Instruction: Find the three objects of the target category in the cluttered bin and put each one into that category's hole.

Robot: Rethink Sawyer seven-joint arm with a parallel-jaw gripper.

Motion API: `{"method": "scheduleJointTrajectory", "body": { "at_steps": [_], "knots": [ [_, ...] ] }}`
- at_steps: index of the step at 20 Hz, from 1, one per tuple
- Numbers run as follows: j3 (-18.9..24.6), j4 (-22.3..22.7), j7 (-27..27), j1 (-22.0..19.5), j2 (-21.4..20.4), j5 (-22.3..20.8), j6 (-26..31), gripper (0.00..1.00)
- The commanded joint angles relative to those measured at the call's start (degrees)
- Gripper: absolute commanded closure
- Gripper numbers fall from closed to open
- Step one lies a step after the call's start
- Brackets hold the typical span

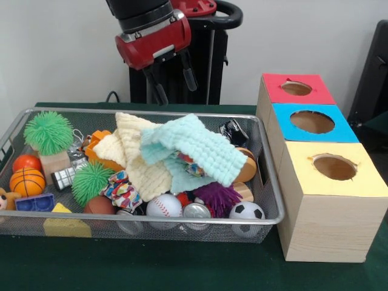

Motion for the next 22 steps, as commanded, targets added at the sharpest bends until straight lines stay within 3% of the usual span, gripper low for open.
{"method": "scheduleJointTrajectory", "body": {
  "at_steps": [1, 2, 3, 7, 13, 16, 22],
  "knots": [
    [-0.2, 2.0, 5.8, 1.0, 0.0, -0.3, 1.8, 0.00],
    [-0.9, 0.8, 4.3, 1.7, -0.2, -2.1, 3.0, 0.00],
    [-3.2, -2.8, -1.4, -0.7, 1.1, -6.7, 6.2, 0.00],
    [-6.9, -11.6, -7.0, 2.2, 3.5, -16.8, 11.1, 0.00],
    [-7.7, -18.9, -10.3, 3.3, 5.8, -26.6, 14.3, 0.00],
    [-8.4, -22.6, -12.1, 4.2, 8.0, -30.7, 19.8, 0.00],
    [-9.2, -26.7, -12.3, 6.1, 9.9, -36.5, 24.9, 0.00]
  ]
}}
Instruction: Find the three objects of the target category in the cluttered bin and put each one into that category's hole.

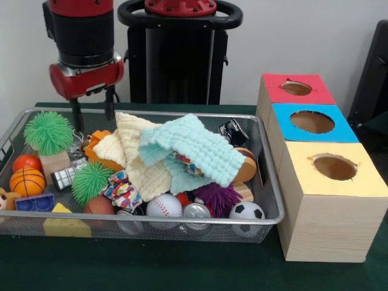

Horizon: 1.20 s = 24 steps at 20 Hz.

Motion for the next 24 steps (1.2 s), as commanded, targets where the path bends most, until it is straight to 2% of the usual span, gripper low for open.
{"method": "scheduleJointTrajectory", "body": {
  "at_steps": [1, 5, 8, 12, 17, 20, 24],
  "knots": [
    [-3.4, -9.6, -12.1, 2.5, 4.2, -9.6, 9.6, 0.00],
    [-5.1, -11.8, -11.5, 4.7, 4.9, -13.7, 12.9, 0.00],
    [-5.7, -12.5, -11.5, 5.2, 5.9, -15.0, 14.3, 0.00],
    [-5.2, -12.7, -10.7, 5.0, 7.9, -14.7, 13.1, 0.00],
    [-3.7, -12.1, -10.1, 3.6, 11.3, -12.3, 10.4, 0.00],
    [-2.9, -12.9, -13.7, 3.6, 12.3, -12.6, 11.5, 0.00],
    [-1.4, -13.9, -22.0, 3.5, 13.2, -13.9, 13.7, 0.00]
  ]
}}
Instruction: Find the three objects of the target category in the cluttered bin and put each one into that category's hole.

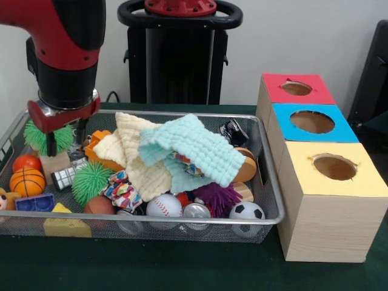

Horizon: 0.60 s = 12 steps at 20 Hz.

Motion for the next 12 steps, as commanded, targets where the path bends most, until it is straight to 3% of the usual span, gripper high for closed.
{"method": "scheduleJointTrajectory", "body": {
  "at_steps": [1, 7, 12],
  "knots": [
    [2.1, -3.2, -23.8, -0.6, 5.1, -4.0, 6.2, 0.00],
    [1.4, -4.7, -30.7, 1.2, 4.1, -6.5, 9.3, 0.00],
    [0.6, -4.0, -30.4, 2.3, 3.3, -6.3, 9.5, 0.00]
  ]
}}
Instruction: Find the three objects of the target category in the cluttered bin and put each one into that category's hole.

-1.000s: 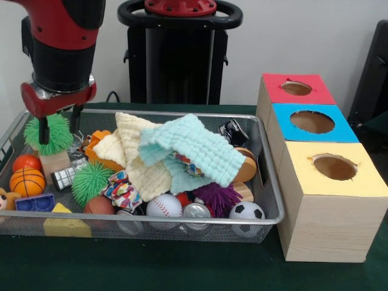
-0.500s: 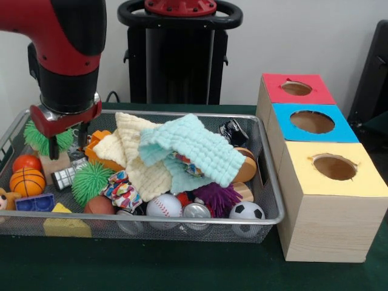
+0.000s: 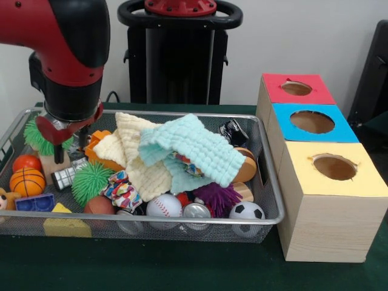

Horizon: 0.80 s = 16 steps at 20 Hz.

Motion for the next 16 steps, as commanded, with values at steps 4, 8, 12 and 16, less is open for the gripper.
{"method": "scheduleJointTrajectory", "body": {
  "at_steps": [4, 8, 12, 16],
  "knots": [
    [-0.8, -3.0, -19.1, 2.6, 0.8, -5.8, 7.0, 0.00],
    [-1.6, -2.7, -18.1, 2.3, 2.0, -5.8, 6.2, 0.00],
    [-1.3, -2.4, -16.9, 1.9, 2.6, -4.8, 5.7, 0.00],
    [-2.1, -3.0, -18.1, 2.7, 2.3, -6.1, 7.4, 0.00]
  ]
}}
